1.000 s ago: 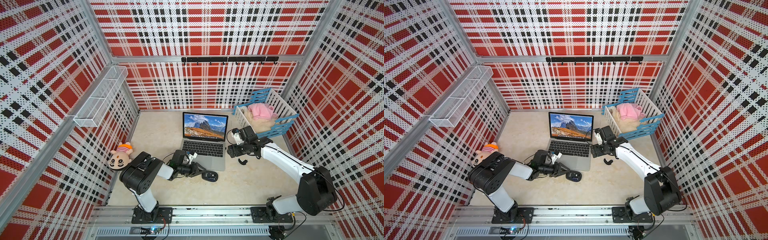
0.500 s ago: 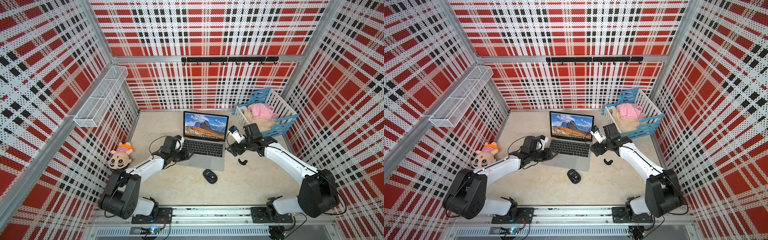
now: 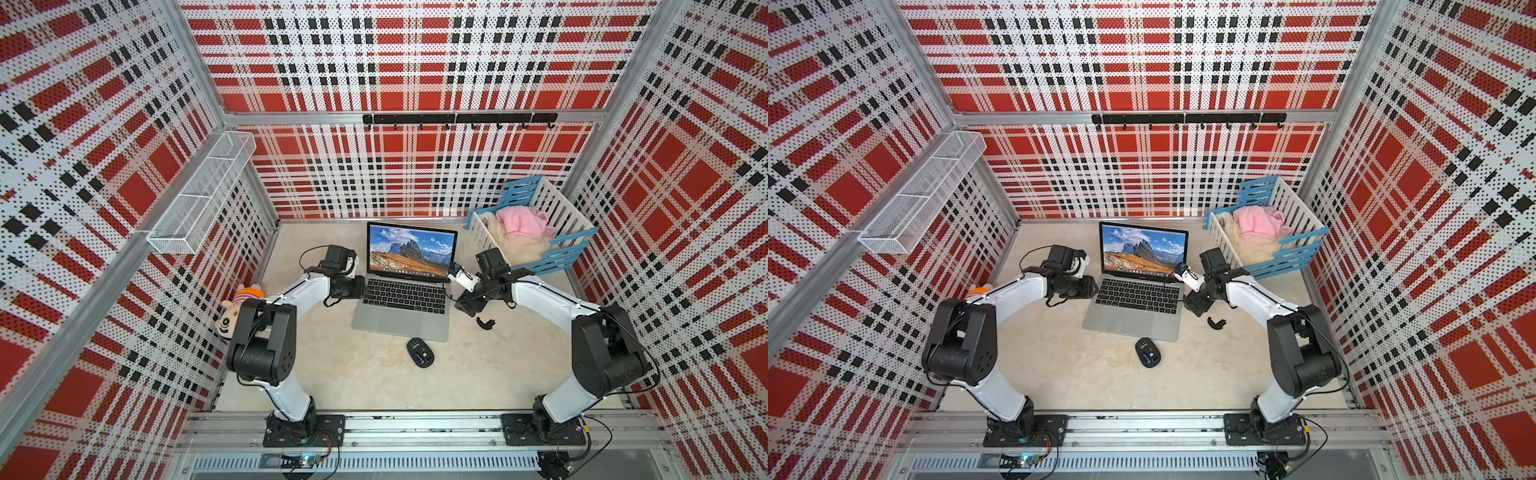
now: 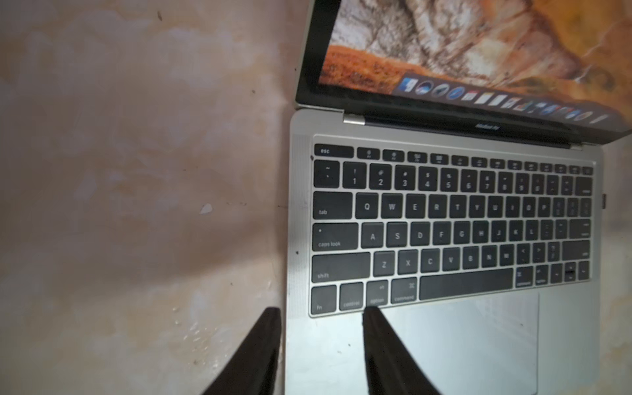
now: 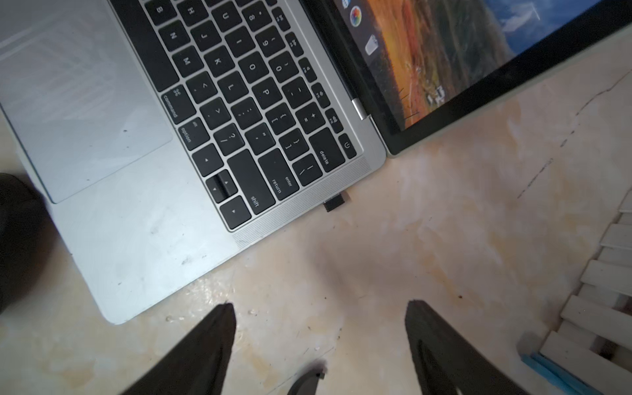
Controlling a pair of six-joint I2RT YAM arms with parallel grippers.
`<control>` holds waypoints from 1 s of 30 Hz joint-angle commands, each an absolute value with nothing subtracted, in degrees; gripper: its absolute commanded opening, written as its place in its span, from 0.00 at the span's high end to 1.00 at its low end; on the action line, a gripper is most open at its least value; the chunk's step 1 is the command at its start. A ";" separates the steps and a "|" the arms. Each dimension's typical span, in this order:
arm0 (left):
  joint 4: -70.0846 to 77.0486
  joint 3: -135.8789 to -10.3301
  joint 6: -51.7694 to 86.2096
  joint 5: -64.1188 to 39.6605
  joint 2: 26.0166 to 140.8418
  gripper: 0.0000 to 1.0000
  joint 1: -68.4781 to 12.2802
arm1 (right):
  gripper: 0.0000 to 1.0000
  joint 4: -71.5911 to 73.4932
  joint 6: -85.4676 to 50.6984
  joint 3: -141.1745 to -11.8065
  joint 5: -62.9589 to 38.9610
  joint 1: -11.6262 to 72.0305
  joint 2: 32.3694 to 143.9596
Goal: Remove the wireless mouse receiver from the laptop
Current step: Take out the USB plug from the USB port.
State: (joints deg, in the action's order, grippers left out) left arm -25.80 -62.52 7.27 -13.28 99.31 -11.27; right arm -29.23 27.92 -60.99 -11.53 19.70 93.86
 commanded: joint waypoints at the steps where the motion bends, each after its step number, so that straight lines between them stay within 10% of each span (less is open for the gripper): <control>1: -27.87 -66.19 4.57 -13.21 102.19 0.58 -10.99 | 0.16 -27.80 31.19 -61.08 -11.26 19.69 96.17; 30: -39.69 -86.45 -2.28 -5.52 123.78 0.68 -13.27 | 0.20 -32.15 43.15 -69.01 -14.01 17.28 107.22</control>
State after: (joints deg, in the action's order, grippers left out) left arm -37.69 -87.18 -0.78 -7.20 120.51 -12.95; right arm -30.30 41.34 -67.72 -11.99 17.58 104.99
